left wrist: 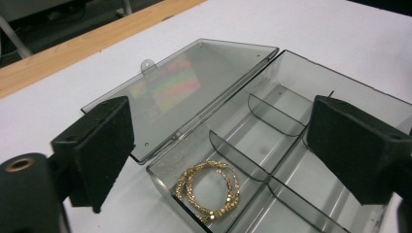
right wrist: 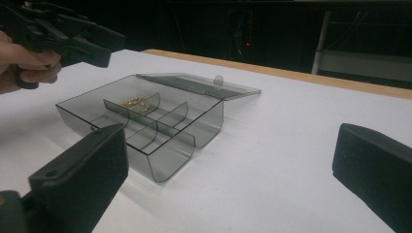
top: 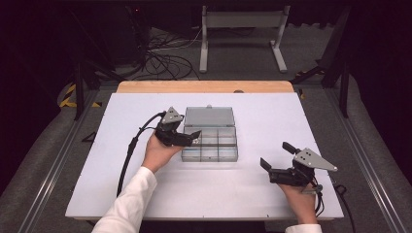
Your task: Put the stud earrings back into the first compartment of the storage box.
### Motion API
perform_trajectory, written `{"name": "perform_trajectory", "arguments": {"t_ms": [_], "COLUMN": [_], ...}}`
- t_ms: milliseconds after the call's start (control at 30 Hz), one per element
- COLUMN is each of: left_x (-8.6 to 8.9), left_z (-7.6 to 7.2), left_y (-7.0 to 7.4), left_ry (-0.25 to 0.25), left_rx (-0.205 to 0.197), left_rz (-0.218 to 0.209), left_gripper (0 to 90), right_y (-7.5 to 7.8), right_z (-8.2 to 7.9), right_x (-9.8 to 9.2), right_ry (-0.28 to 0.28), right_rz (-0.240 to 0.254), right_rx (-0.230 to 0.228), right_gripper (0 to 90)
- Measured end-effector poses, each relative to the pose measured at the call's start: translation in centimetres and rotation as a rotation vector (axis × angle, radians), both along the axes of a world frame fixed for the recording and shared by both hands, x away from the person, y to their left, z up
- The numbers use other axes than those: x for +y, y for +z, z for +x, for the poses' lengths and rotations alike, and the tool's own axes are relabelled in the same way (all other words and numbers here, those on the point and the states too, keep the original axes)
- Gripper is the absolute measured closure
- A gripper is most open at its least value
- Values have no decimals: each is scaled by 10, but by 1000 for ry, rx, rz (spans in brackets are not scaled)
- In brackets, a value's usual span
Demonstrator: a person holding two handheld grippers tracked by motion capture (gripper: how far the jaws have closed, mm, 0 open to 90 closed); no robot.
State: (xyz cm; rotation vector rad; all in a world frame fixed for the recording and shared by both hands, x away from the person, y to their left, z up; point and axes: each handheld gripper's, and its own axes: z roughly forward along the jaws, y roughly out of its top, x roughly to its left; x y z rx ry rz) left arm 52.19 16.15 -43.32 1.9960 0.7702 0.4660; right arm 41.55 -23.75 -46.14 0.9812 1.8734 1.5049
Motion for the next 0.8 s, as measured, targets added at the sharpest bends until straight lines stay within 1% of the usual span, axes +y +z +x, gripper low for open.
{"name": "perform_trajectory", "arguments": {"t_ms": [33,167,233,267,333,367,400,467,500,533,567,600,733,767,800], "left_x": [1,6,8,10,13,14,16,19,20,23,24,26,34,36,38], "left_z": [-1,-6,-8,-9,-13,-14,-16,-19,-20,-21,-22,-24,-29,-30,-31], "left_y": [1,5,6,7,9,9,10,12,12,13,12,13,12,12,12], "left_ry": [-3,0,3,2,3,3,2,-1,0,3,2,9,19,25,25], "left_rx": [-12,-36,-36,-42,-54,-58,-58,-68,-69,-81,-73,-83,-91,-104,-106], "left_rz": [1,-25,-34,-31,-40,-51,-58,-59,-67,-59,-70,-68,-74,-67,-74], "left_gripper": [91,78,73,70,68,68,68,68,68,66,64,63,61,61,61], "right_y": [0,0,0,-1,-1,-1,-1,-1,-1,-1,-1,-1,-1,-2,-2], "right_z": [0,1,1,1,1,1,1,1,1,1,1,1,2,2,2], "right_x": [0,0,0,-1,-1,-1,-1,-1,-1,-1,-1,-1,-1,-1,-1], "right_ry": [-3,-12,-15,-17,-22,-25,-29,-31,-30,-31,-30,-31,-32,-32,-32], "right_rz": [-3,-9,-9,-11,-12,-12,-12,-11,-11,-12,-13,-13,-18,-18,-16], "right_rx": [1,3,3,4,6,8,10,13,12,11,11,11,13,15,15], "right_gripper": [1,1,1,1,1,1,1,1,1,1,1,1,0,0,0]}}
